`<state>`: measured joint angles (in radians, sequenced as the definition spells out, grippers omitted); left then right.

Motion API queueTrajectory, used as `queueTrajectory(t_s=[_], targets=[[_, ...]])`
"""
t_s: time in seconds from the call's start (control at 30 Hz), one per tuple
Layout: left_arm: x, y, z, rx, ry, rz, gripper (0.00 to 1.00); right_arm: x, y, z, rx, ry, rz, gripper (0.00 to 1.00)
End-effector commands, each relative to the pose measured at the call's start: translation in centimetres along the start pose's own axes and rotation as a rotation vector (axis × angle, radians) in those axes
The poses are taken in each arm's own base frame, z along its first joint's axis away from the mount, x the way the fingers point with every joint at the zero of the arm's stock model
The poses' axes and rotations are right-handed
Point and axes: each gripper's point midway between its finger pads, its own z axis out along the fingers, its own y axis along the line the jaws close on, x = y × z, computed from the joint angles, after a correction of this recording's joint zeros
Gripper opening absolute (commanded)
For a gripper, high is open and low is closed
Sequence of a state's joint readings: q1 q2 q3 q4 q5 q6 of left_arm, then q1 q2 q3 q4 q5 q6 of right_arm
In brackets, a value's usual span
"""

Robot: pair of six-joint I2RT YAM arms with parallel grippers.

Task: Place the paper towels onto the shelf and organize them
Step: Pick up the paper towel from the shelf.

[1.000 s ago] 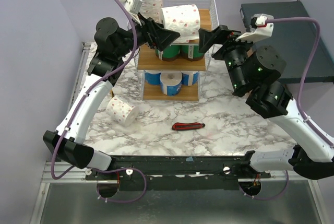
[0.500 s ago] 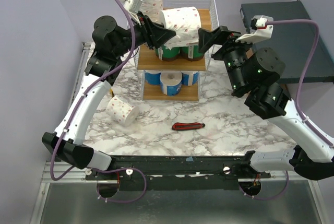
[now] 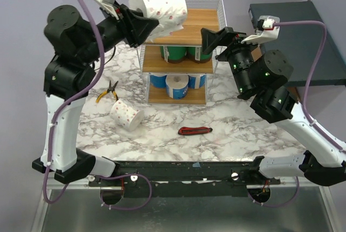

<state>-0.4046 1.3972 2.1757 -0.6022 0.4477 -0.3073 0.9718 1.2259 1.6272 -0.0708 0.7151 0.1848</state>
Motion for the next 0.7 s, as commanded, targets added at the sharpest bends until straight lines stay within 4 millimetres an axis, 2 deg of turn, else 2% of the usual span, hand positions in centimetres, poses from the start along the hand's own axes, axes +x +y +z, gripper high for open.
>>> queueTrajectory(t_s=[0.0, 0.07, 0.27, 0.47, 0.67], targets=[[0.8, 2.6, -2.3, -0.203, 0.086, 0.097, 0.18, 0.2, 0.7, 0.4, -0.03, -0.013, 0.003, 1.0], [1.2, 3.0, -2.4, -0.239, 0.11, 0.118, 0.18, 0.8, 0.8, 0.7, -0.028, -0.009, -0.008, 1.0], [3.2, 3.6, -0.8, -0.336, 0.215, 0.286, 0.18, 2.9, 1.3, 1.7, -0.029, -0.013, -0.018, 1.0], [3.1, 4.5, 0.3, -0.434, 0.233, 0.426, 0.18, 4.4, 1.6, 2.4, -0.048, -0.033, -0.07, 1.0], [3.1, 4.4, 1.7, -0.463, 0.239, 0.523, 0.16, 5.9, 1.8, 1.7, -0.143, -0.135, -0.155, 1.0]])
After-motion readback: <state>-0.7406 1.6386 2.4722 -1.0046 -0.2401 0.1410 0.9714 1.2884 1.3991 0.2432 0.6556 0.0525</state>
